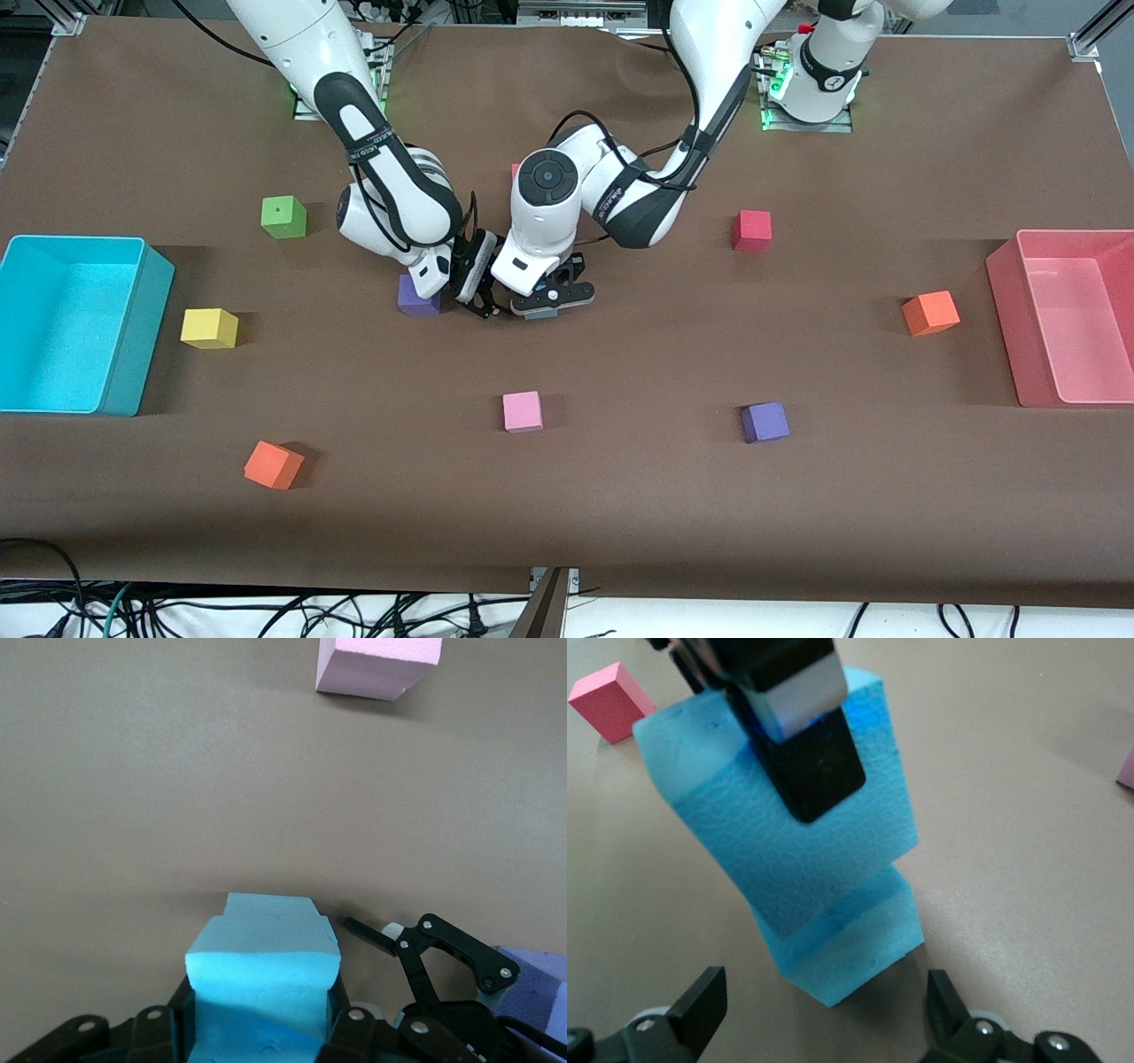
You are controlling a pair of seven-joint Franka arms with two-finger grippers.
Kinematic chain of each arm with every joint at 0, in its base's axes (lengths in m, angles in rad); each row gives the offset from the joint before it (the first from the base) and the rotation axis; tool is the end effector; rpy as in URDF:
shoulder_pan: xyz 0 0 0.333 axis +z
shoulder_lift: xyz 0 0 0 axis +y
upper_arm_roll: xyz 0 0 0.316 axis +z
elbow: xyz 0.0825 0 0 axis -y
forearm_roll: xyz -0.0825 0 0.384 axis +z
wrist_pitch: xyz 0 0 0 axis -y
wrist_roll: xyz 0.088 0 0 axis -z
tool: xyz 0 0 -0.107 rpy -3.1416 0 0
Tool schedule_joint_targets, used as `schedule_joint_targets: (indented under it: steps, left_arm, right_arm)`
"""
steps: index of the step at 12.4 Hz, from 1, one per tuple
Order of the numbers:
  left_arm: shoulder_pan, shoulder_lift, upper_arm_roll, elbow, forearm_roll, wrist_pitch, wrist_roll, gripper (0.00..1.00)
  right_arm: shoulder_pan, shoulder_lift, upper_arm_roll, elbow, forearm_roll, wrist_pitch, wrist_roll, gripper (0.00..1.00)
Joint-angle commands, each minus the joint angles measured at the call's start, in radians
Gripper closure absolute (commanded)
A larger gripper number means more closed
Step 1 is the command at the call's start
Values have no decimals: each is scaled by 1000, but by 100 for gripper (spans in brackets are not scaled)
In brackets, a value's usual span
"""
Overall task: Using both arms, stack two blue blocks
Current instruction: 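Lower the held cube onto the first light blue cube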
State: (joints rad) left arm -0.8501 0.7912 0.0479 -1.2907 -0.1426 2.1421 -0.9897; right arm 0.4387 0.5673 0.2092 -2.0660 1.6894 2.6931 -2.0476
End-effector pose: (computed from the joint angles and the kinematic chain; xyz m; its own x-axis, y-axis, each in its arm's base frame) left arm 0.5123 -0.5513 0.2797 0.9696 0.2410 -0.0433 0.2442 -0.9647 0.0985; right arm 0.4657 0.3154 0.1435 0.4453 0.6004 0.6643 0.8892 -0.3833 -0.2496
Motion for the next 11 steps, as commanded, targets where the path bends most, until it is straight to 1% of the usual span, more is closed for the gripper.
schedule_joint_targets:
  steps: [1, 3, 4, 5, 6, 11]
  left_arm:
    - [-10, 11, 13, 14, -11, -14, -7, 60]
    - [-15, 13, 13, 14, -9, -14, -10, 58]
    - [-17, 13, 13, 14, -11, -14, -10, 52]
    - [-17, 14, 13, 13, -11, -14, -10, 23]
    - [-18, 19, 13, 13, -9, -14, -12, 0]
    - [-21, 10, 13, 11, -9, -22, -29, 0]
  right_arm:
    - [6, 6, -7, 7, 26, -10, -26, 0]
    - [6, 6, -7, 7, 26, -10, -26, 0]
    - [6, 6, -7, 7, 26, -10, -26, 0]
    - [6, 6, -7, 7, 26, -10, -26, 0]
    - [6, 6, -7, 7, 26, -10, -26, 0]
    - [6, 8, -7, 7, 26, -10, -26, 0]
